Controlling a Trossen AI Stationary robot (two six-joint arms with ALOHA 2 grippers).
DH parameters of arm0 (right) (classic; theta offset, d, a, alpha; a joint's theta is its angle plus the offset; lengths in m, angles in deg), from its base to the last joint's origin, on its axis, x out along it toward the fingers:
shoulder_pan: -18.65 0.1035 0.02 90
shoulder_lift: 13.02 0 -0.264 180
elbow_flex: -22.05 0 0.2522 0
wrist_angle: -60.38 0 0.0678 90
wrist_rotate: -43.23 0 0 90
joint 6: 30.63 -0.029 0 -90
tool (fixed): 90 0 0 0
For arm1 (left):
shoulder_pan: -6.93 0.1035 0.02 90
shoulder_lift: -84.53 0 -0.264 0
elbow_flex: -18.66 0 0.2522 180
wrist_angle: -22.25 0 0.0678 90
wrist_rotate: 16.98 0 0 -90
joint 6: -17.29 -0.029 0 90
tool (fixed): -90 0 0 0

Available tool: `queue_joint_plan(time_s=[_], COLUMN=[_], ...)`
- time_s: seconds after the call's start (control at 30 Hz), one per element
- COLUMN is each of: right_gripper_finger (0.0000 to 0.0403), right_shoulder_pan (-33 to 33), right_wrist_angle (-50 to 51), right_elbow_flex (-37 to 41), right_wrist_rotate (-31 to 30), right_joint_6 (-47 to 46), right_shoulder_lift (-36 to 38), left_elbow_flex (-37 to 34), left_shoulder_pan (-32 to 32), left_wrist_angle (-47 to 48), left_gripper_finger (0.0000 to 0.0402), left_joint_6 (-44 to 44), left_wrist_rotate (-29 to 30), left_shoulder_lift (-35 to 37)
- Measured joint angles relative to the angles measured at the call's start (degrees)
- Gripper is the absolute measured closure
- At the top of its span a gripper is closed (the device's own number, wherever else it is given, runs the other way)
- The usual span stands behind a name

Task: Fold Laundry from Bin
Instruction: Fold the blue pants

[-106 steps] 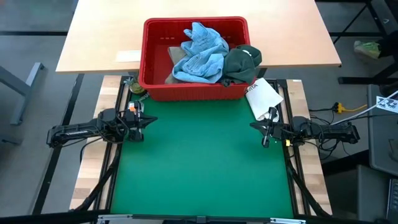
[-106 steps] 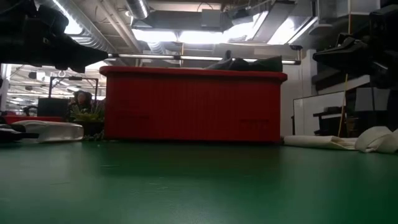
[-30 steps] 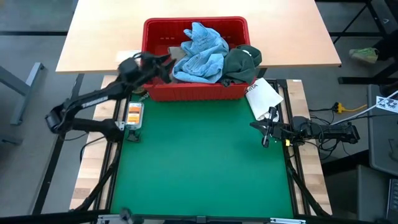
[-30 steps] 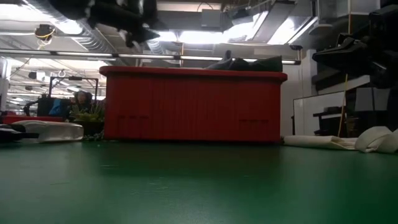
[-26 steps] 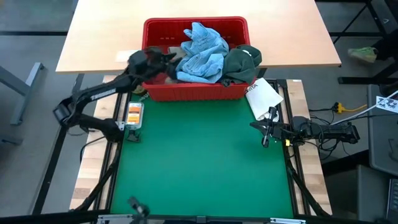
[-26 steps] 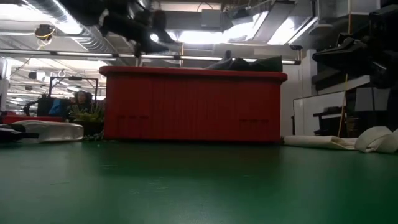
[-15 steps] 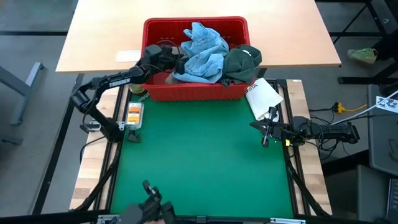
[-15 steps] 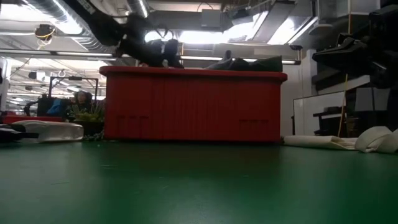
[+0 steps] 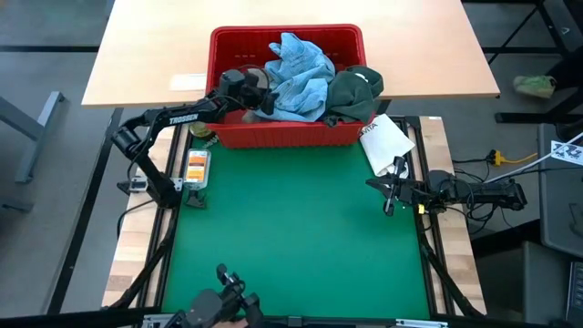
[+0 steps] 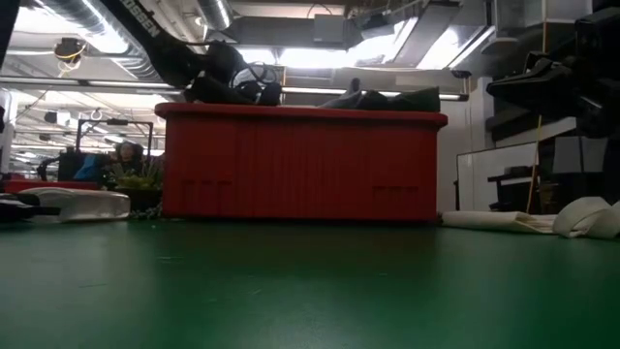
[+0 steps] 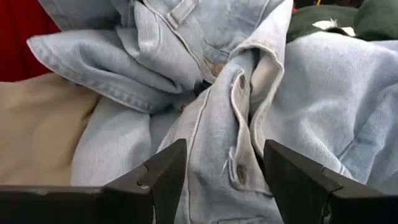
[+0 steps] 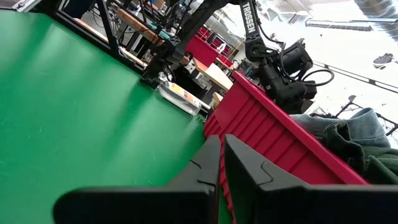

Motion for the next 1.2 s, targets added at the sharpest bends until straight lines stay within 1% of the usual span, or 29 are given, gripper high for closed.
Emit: queue_joint_plan(time_s=[0.27,0.37,0.43,0.53,0.63,0.67,0.83,1.0,1.1,1.2], right_gripper_finger=[0.0379,0.0379,0.0379,0.0379,0.0379,0.0379,0.0379,0.0379,0.0379,0.0379], right_shoulder_pan=[0.0,0.0,0.0,0.0,0.0,0.0,0.0,0.0,0.0,0.0], right_wrist_angle=[0.0,0.0,0.0,0.0,0.0,-0.1,-0.3,-1.6,-4.7,-8.9], right_elbow_flex=[0.0,0.0,0.0,0.0,0.0,0.0,0.0,0.0,0.0,0.0], right_wrist_rotate=[0.0,0.0,0.0,0.0,0.0,0.0,-0.2,-3.5,-5.2,-5.6], right_joint_6=[0.0,0.0,0.0,0.0,0.0,0.0,0.0,0.0,0.4,2.5], right_shoulder_lift=[0.0,0.0,0.0,0.0,0.0,0.0,0.0,0.0,0.0,0.0], left_elbow_flex=[0.0,0.0,0.0,0.0,0.0,0.0,0.0,0.0,0.0,0.0], left_shoulder_pan=[-0.6,-0.6,-0.6,-0.6,-0.6,-0.6,-0.6,-0.9,-1.8,-3.3], left_wrist_angle=[4.6,4.0,3.6,1.6,-3.2,-5.2,-18.2,-30.5,-34.4,-35.6], left_gripper_finger=[0.0195,0.0213,0.0242,0.0307,0.0377,0.0386,0.0385,0.0386,0.0387,0.0387], left_joint_6=[-0.1,-0.1,-0.1,0.0,1.6,3.3,13.7,24.0,27.5,28.9], left_wrist_rotate=[0.0,-1.3,-2.9,-5.7,-8.6,-9.6,-15.9,-20.7,-22.3,-22.5], left_shoulder_lift=[0.0,0.0,0.0,0.0,0.0,0.0,0.0,0.0,0.0,0.0])
